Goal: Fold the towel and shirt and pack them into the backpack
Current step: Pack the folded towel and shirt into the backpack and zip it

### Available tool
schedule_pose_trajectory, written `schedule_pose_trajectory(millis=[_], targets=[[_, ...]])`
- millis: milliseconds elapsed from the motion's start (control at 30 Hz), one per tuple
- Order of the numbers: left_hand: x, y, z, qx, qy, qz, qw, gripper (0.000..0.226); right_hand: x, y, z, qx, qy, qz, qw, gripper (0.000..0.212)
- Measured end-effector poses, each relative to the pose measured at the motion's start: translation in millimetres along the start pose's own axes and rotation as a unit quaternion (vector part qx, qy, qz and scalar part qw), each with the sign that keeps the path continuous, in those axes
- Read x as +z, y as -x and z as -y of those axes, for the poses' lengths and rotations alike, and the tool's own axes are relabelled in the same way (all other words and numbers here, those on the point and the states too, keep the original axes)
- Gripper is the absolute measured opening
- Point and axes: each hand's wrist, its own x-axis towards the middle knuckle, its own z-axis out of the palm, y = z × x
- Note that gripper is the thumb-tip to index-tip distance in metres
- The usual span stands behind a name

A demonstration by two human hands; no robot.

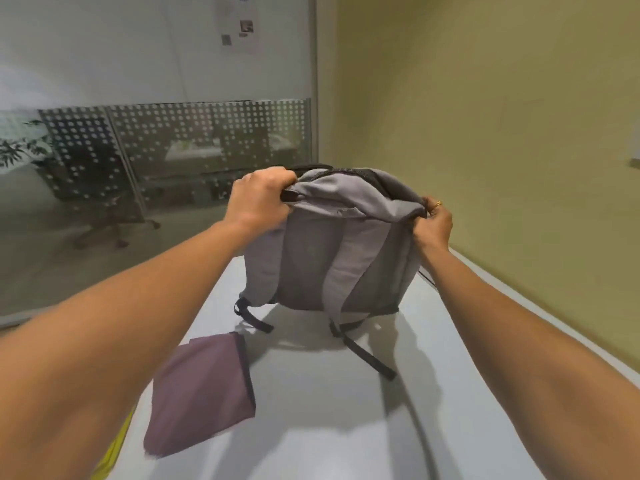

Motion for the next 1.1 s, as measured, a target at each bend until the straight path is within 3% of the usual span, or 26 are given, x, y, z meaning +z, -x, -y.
schedule_pose_trajectory(millis=[100,200,267,367,467,567,800,867,1000,1100], targets=[[9.4,41.7,4.6,0.096,-0.011,0.053,0.994,0.031,-3.7,21.7,-30.4,0.041,-0.029,0.006,0.999,0.046],[14.8,71.9,1.9,0.132,0.029,0.075,0.988,0.034,-19.9,45.6,-44.7,0.059,-0.047,0.032,0.997,0.044],[14.2,87.8,-3.3,0.146,0.079,0.127,0.978,0.054,-38.1,66.7,-49.5,0.066,-0.038,0.063,0.995,0.039],[17.3,112.6,-15.0,0.066,0.160,0.169,0.970,0.078,-66.1,103.6,-70.2,0.065,0.016,0.124,0.990,0.034],[39.3,147.8,-27.7,-0.028,0.158,0.245,0.956,0.068,-86.0,145.6,-91.8,0.080,0.068,0.163,0.981,0.034],[61.6,190.3,-38.4,-0.046,0.132,0.370,0.919,0.053,-100.9,178.9,-104.1,0.082,0.120,0.169,0.975,0.033],[89.3,281.9,-47.1,-0.024,0.111,0.579,0.808,0.078,-129.2,232.8,-127.7,0.074,0.216,0.161,0.960,0.050],[89.9,299.7,-47.0,0.000,0.087,0.611,0.787,0.084,-130.6,250.9,-133.5,0.084,0.229,0.161,0.956,0.052],[92.7,321.7,-39.4,0.050,0.076,0.608,0.788,0.136,-135.2,279.7,-146.9,0.158,0.247,0.174,0.940,0.046],[95.8,329.0,-37.1,0.061,0.071,0.602,0.793,0.142,-136.6,288.5,-153.0,0.184,0.319,0.192,0.910,0.039]])
